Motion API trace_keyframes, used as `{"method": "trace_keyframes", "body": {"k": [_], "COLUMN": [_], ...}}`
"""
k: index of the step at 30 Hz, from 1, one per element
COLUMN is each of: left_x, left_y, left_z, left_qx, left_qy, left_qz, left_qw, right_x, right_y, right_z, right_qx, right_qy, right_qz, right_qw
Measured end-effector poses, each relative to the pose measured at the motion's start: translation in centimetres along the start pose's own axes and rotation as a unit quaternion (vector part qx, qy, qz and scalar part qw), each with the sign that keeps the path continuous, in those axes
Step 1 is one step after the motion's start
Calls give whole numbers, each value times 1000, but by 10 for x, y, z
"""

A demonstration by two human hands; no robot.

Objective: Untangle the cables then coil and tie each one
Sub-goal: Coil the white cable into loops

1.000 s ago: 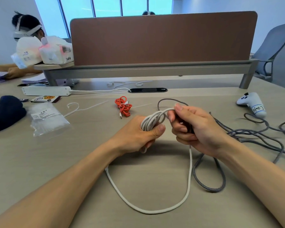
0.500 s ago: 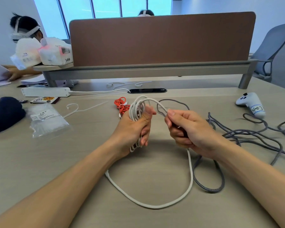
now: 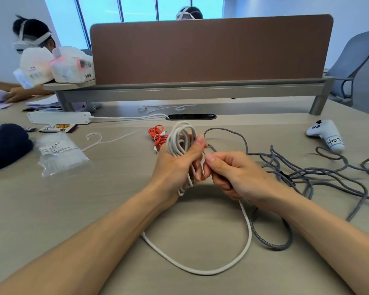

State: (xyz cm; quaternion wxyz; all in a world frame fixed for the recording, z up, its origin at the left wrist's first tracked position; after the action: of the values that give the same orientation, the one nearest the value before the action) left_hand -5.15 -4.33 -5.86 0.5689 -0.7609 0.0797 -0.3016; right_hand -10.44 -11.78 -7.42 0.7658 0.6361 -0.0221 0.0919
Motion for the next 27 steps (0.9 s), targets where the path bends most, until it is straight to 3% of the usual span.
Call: {"method": "trace_keyframes", "body": {"k": [5, 8, 14, 19, 27], "left_x": [11, 17, 23, 20, 13], "left_y": [10, 5, -3, -2, 6], "left_z": [36, 50, 61, 60, 33], "left_qx": [-129, -246, -273, -153, -31], "left_qy": [-125, -137, -104, -92, -2], "left_qz": [74, 73, 69, 83, 99], "left_qw": [981, 957, 954, 980, 995], "right_x": [-2, -3, -4, -4, -3], "right_y": [-3, -5, 1, 5, 6], "right_z": [0, 0, 17, 33, 39], "right_qx": [-40, -25, 84, 168, 196], "right_qy": [15, 23, -9, -48, -69], "right_qz": [-14, -28, -41, -25, -6], "right_qw": [999, 999, 996, 984, 978]}}
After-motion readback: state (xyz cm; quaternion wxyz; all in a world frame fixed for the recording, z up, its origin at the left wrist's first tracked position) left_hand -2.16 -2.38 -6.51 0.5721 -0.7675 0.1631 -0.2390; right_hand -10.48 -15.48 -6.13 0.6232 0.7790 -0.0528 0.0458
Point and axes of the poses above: each hand's wrist, its own x-axis towards the middle knuckle, its own z-axis out of the back of the hand, y = z × x, the point moved 10 cm from there along x, towards the middle knuckle, and after that the axes turned 1 degree about z, right-handed, at the moved point
